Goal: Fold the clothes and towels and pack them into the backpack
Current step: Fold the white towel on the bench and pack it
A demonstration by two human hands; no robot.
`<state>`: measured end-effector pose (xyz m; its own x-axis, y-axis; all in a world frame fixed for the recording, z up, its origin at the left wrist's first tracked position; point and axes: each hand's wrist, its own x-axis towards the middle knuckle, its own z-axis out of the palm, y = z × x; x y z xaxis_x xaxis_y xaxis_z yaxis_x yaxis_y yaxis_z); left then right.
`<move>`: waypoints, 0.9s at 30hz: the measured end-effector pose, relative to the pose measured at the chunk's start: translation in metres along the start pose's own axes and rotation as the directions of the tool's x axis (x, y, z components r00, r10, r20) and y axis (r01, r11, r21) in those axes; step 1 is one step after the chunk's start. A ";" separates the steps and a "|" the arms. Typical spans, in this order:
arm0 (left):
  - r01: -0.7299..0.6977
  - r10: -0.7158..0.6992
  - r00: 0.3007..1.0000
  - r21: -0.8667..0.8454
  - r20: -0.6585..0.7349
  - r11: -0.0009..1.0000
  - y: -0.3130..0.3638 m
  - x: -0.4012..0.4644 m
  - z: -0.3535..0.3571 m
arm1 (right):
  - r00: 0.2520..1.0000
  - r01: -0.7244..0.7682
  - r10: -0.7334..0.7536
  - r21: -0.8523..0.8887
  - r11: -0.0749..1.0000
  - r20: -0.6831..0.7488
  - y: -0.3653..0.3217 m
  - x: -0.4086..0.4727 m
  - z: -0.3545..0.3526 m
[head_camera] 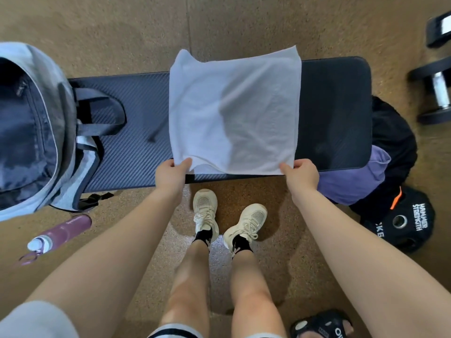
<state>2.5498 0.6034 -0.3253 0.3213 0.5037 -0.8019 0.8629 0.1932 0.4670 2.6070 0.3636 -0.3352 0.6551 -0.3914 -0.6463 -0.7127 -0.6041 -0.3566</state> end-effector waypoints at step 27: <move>-0.250 0.197 0.952 0.226 0.234 0.941 0.028 -0.100 -0.072 | 0.909 -0.156 0.029 0.277 0.948 0.415 -0.028 -0.074 -0.110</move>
<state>2.5137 0.6196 -0.2054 0.5669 0.3210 -0.7586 0.8202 -0.1344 0.5561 2.6055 0.3327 -0.2027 0.4710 -0.0854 -0.8780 -0.8476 -0.3194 -0.4237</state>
